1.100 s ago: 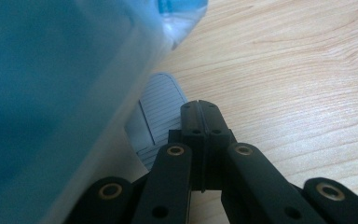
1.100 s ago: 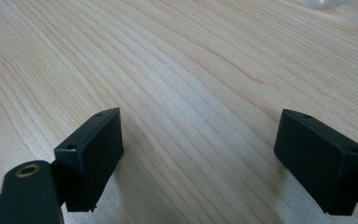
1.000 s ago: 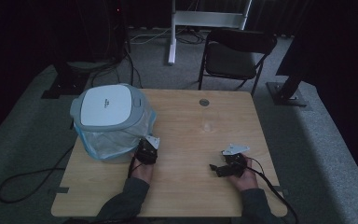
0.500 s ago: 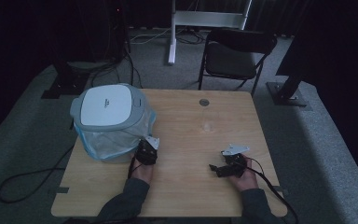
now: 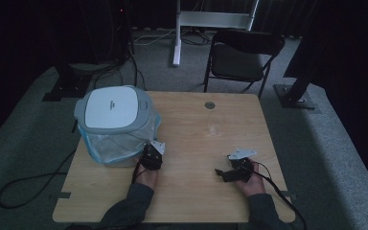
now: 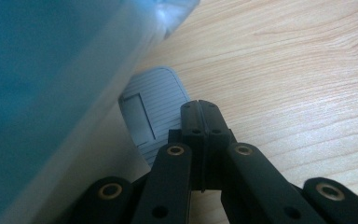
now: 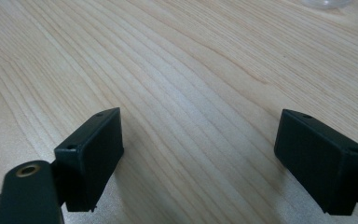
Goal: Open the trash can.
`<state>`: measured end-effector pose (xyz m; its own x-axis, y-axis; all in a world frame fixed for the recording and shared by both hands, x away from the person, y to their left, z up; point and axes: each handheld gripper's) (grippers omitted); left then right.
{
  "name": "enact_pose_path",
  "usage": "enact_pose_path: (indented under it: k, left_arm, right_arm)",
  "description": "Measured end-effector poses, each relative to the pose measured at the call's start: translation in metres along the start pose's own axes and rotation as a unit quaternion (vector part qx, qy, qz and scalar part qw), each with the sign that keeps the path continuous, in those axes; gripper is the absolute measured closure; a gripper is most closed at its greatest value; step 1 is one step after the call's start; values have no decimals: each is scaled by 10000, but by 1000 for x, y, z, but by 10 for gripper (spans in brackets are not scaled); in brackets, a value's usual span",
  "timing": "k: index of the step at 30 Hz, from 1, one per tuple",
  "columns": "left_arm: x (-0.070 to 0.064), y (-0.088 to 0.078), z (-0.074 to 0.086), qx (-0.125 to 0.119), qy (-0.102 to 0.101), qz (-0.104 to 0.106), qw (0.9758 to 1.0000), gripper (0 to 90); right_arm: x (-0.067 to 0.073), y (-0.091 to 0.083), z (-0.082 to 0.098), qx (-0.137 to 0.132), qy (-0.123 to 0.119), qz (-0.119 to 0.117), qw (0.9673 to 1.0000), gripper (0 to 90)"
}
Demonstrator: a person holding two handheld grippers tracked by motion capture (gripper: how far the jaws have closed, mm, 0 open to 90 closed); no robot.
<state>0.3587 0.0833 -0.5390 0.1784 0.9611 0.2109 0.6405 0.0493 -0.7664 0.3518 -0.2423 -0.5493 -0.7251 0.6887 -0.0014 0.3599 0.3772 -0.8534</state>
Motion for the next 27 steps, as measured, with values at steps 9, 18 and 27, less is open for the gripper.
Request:
enact_pose_path:
  k: [9,18,27]
  left_arm:
    - [3,-2,-6,-66,5,-104,9999,900]
    - [-3,1,-13,-159,-313,-131,9993,900]
    - [-2,1,-23,-122,-303,-141,9994,900]
  right_arm:
    - [0,0,0,2,8,-7,10000,148]
    - [0,0,0,2,8,-6,10000,148]
    - [0,0,0,2,8,-6,10000,148]
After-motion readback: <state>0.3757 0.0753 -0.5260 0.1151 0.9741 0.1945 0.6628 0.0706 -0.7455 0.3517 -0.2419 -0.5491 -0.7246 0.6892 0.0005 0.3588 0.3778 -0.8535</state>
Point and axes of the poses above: each handheld gripper's, and its own axes: y roughly forward along the jaws, z roughly out of its underside, x roughly to its left, and after that the axes turned 15 degrees about x, right-handed
